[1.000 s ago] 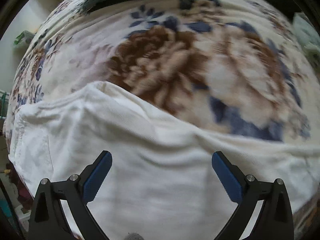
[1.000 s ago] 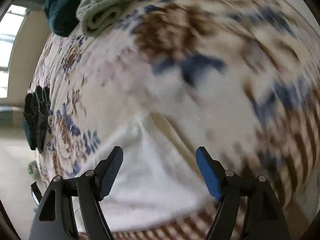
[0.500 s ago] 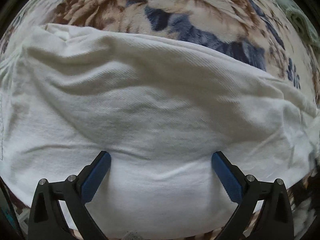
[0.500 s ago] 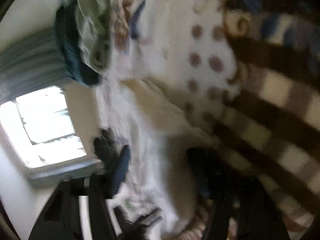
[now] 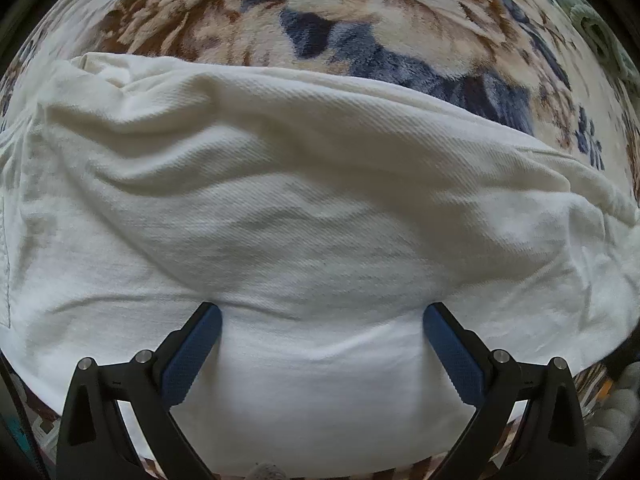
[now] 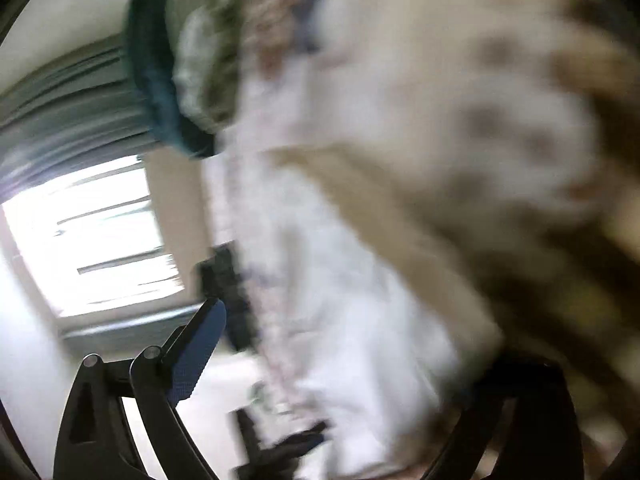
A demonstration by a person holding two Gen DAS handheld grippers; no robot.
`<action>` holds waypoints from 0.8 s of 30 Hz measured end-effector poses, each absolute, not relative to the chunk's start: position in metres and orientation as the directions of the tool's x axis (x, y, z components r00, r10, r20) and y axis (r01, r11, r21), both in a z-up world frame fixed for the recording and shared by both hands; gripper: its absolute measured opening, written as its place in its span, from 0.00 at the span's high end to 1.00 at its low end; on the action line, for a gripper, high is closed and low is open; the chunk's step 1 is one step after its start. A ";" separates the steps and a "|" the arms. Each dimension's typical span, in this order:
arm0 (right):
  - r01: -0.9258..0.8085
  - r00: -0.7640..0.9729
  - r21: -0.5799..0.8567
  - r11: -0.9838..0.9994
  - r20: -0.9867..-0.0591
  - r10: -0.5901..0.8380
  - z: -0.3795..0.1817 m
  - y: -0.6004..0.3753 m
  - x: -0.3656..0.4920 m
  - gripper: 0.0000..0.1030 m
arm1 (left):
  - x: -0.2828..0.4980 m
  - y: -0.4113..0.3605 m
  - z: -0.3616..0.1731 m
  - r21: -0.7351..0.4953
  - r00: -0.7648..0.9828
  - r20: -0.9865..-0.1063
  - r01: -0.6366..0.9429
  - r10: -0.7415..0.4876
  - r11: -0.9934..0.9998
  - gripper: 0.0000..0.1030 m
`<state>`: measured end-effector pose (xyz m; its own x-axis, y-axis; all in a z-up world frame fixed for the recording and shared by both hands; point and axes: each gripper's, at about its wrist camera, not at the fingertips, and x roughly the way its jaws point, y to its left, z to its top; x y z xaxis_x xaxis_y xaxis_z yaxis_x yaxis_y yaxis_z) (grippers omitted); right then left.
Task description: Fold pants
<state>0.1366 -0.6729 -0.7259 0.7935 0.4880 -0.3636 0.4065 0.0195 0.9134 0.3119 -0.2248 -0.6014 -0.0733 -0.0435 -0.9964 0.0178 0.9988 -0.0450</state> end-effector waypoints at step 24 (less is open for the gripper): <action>0.314 0.900 0.944 -0.105 -0.261 0.349 -0.715 -0.662 0.084 0.21 | 0.315 -0.237 -0.603 -0.036 -0.089 -0.995 0.033 -0.032 0.999 0.00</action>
<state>0.0838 -0.6619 -0.7147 0.9002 0.3490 -0.2605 0.3139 -0.1054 0.9436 0.3149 -0.2375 -0.6034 -0.0892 -0.0325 -0.9955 0.0329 0.9988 -0.0356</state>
